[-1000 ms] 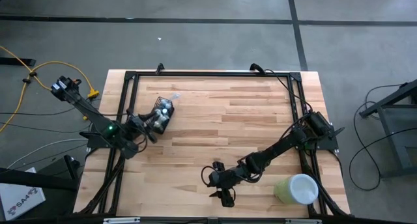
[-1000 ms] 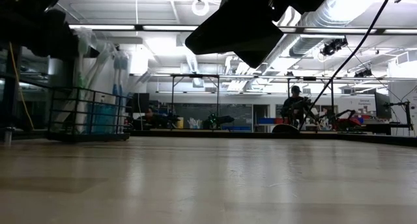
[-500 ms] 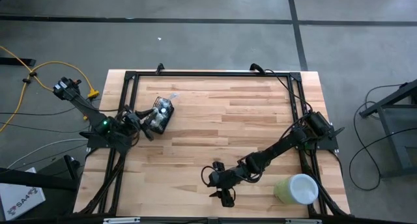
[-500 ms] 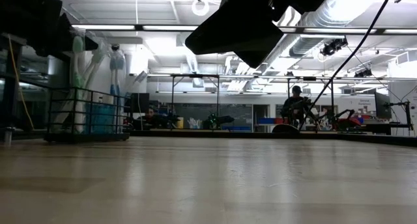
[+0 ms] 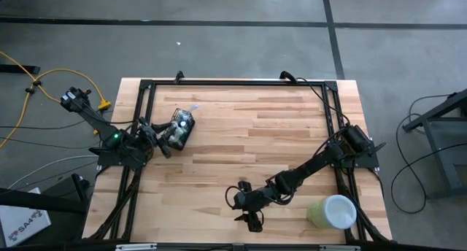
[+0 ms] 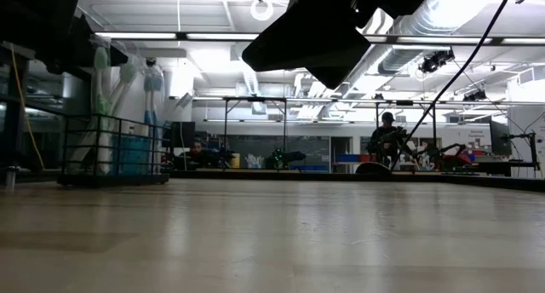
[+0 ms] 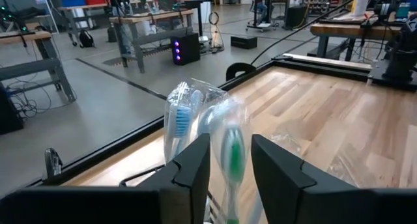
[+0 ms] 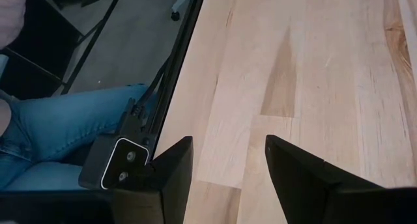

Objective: Pick & Place toothbrushing station
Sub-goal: Put the green toothbrush into the black wire organizer, then return to Home Position

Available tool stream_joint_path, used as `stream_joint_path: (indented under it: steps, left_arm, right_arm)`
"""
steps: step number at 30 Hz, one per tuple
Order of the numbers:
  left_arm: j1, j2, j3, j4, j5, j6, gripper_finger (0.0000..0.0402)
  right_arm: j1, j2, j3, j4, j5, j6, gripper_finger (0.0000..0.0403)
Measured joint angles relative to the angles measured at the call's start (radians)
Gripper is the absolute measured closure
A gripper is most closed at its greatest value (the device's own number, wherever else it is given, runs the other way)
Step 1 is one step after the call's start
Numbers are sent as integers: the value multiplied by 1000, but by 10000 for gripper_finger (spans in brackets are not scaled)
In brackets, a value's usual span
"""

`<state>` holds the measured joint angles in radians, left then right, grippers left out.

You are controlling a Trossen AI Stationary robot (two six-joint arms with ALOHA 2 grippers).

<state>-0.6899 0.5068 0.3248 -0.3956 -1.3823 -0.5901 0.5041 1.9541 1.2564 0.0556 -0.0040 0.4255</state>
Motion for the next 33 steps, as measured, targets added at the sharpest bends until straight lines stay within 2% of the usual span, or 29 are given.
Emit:
stream_joint_path:
  steps: [8, 16, 24, 33]
  left_arm:
    - [0, -12, 0, 0, -3, 25, 252]
    - [0, -48, 0, 37, -29, 137, 247]
    - [0, -108, 0, 193, -90, 387, 247]
    - [0, -133, 0, 508, -96, 710, 247]
  right_arm:
    - [0, 0, 0, 0, -3, 0, 219]
    - [0, 0, 0, 0, -3, 0, 219]
    - [0, 0, 0, 0, -3, 0, 219]
    - [0, 0, 0, 0, -2, -3, 219]
